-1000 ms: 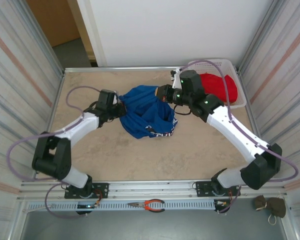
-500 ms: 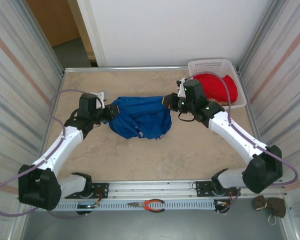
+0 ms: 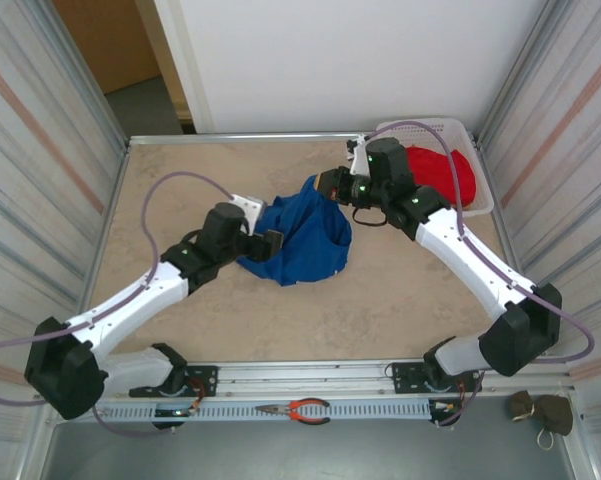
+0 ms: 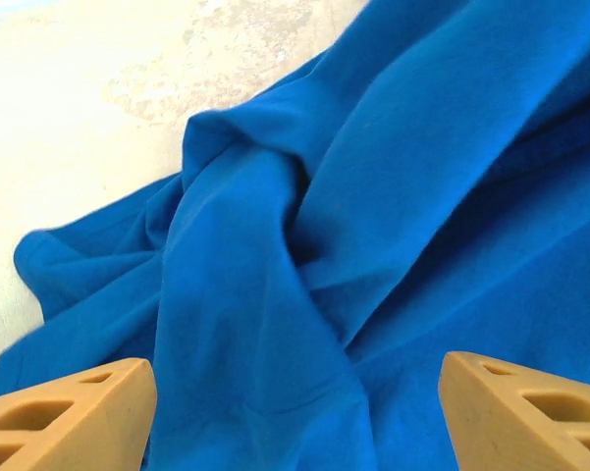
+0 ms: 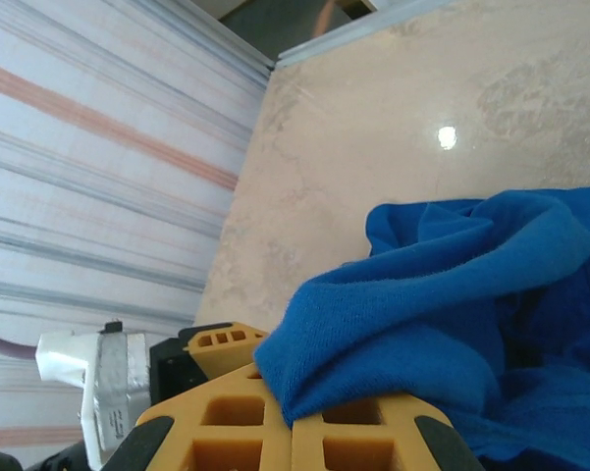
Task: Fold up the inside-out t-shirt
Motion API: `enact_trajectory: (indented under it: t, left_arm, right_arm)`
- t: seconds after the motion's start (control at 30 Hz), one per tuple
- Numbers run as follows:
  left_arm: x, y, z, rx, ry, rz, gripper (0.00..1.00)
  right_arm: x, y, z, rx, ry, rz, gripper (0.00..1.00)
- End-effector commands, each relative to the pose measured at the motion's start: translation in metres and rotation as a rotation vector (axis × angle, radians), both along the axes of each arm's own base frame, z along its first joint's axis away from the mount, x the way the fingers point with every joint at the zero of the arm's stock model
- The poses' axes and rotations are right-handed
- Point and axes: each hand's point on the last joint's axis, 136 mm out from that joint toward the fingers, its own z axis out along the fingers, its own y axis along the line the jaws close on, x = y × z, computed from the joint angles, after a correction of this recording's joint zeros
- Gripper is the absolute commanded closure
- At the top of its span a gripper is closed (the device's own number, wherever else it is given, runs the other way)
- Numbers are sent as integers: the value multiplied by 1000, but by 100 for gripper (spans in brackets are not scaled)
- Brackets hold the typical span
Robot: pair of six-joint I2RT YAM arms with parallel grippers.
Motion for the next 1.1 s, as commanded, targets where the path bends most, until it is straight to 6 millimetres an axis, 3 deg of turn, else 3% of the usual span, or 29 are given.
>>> enact_trajectory:
  t: [0.0,0.23,0.33,0.4,0.47,0.6,0.63,0.73,0.93,1.0,1.07]
  left_arm:
    - [29,4,7,121,-99,74,23]
    - [46,-16,-30,197,-69,44,17]
    - [62,-14,-45,261,-45,94,17]
    - [76,-7,-53,288,-9,149,22]
    - [87,2,-57,252,32,179,41]
    - [88,4,-28,103,44,121,95]
    - [84,3,-17,63,46,92,100]
    - [64,-5,9,-80,87,-37,100]
    - [21,-16,42,-301,160,-230,100]
    - [15,-14,47,-359,167,-238,100]
    - [14,-11,49,-391,181,-229,100]
  right_arm:
    - [-4,6,13,9,-30,36,100]
    - [-8,5,18,17,-40,42,100]
    - [-11,6,22,25,-42,51,100]
    - [-14,3,23,21,-45,48,100]
    - [-13,-6,19,-4,-44,23,100]
    - [3,-26,-7,-42,-3,-53,100]
    - [9,-30,-17,-51,10,-71,100]
    - [31,-35,-44,-91,41,-113,100]
    - [83,-36,-100,-189,106,-159,100]
    - [88,-34,-110,-234,136,-128,70]
    - [76,-32,-106,-257,122,-101,58]
